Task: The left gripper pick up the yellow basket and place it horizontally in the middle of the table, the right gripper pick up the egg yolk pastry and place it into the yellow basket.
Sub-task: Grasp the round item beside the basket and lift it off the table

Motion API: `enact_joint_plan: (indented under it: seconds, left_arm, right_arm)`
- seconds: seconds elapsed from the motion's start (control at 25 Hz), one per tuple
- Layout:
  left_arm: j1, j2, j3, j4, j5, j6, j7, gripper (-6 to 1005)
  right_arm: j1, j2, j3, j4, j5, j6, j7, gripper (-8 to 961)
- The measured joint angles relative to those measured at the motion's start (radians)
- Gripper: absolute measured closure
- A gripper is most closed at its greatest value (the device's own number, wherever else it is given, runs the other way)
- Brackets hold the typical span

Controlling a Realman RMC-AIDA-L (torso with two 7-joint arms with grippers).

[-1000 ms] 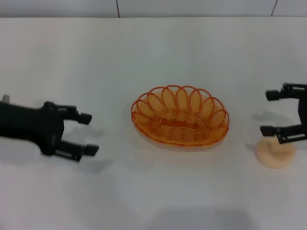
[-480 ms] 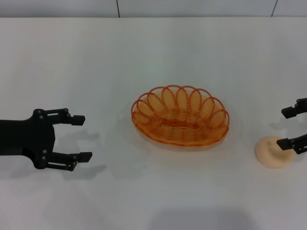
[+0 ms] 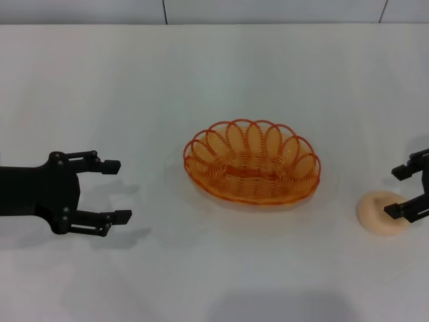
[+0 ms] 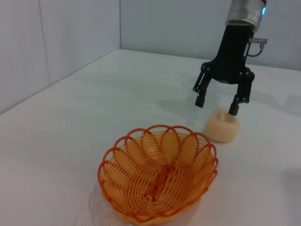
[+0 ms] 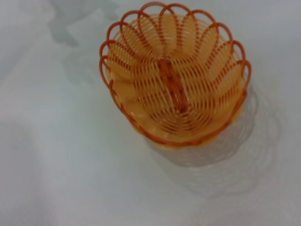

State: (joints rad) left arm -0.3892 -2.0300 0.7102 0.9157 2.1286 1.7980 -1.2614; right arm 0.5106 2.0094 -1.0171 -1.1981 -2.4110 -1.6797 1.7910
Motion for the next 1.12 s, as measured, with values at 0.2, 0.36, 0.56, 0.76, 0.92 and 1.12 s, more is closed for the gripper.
enact_joint_plan:
  seconds: [0.2, 0.36, 0.56, 0.76, 0.92, 1.12]
  left_arm:
    - [-0.002, -0.003, 0.0, 0.002, 0.003, -0.003, -0.001, 130]
    - [-0.002, -0.004, 0.0, 0.005, 0.005, -0.015, -0.012, 130]
    - [-0.001, -0.004, 0.0, 0.008, 0.005, -0.016, -0.012, 129]
    - [0.003, -0.003, 0.001, 0.009, 0.005, -0.01, -0.001, 129]
    - [0.002, -0.001, 0.005, 0.009, 0.005, -0.006, 0.0, 129]
    - [0.01, 0.001, 0.005, 0.01, 0.005, 0.034, 0.031, 130]
  right_arm:
    - [0.01, 0.0, -0.023, 0.03, -0.004, 0.028, 0.001, 236]
    - [0.011, 0.002, -0.042, 0.032, -0.007, 0.036, 0.001, 330]
    - [0.01, 0.002, -0.072, 0.032, -0.007, 0.042, 0.001, 545]
    - [0.012, 0.002, -0.107, 0.032, -0.008, 0.044, 0.001, 750]
    - [0.013, 0.002, -0.109, 0.03, -0.006, 0.036, 0.001, 888]
    - [0.014, 0.0, -0.087, 0.01, 0.034, -0.003, 0.0, 898]
